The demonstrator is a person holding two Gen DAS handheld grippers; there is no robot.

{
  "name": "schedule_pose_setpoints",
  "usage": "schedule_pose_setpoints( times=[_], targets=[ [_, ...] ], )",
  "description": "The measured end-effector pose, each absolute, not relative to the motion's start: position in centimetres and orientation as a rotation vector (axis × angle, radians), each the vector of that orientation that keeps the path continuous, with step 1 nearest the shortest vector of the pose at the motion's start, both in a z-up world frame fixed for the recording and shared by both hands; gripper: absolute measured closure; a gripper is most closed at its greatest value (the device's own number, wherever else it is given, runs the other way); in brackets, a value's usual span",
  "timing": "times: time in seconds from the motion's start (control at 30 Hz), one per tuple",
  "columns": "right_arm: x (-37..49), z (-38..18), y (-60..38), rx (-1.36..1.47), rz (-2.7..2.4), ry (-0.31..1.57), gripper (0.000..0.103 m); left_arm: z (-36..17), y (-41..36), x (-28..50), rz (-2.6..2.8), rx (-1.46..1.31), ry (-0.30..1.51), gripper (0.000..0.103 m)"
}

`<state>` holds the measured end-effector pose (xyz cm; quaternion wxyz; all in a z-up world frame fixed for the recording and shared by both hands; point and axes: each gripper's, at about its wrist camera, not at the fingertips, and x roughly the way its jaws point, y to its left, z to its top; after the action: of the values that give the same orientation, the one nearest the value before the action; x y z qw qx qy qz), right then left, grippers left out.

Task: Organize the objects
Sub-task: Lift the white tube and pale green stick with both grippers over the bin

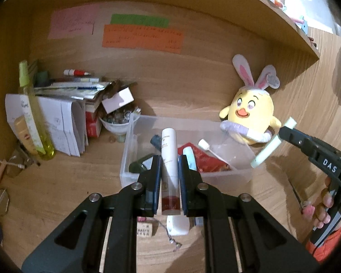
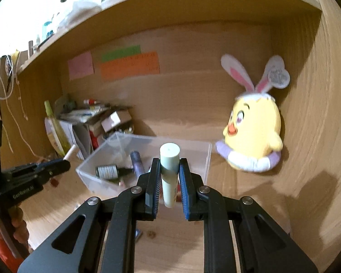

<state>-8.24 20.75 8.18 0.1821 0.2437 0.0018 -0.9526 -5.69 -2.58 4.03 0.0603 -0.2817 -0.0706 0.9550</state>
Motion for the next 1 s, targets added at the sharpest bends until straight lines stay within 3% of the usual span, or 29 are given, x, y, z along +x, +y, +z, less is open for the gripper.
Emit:
schedule_pose_setpoints(
  times=[0.3, 1.0],
  targets=[
    [-10.8, 8.8, 19.7, 0.669, -2.715, 0.081, 0.089, 3.8, -1.7, -8.8, 2.876, -0.896, -0.183, 0.089],
    [-16.6, 2.4, 16.0, 0.919, -2.689, 0.319, 0.088, -0.8, 0.9, -16.3, 2.702, -1.117, -0.203, 0.089]
  ],
)
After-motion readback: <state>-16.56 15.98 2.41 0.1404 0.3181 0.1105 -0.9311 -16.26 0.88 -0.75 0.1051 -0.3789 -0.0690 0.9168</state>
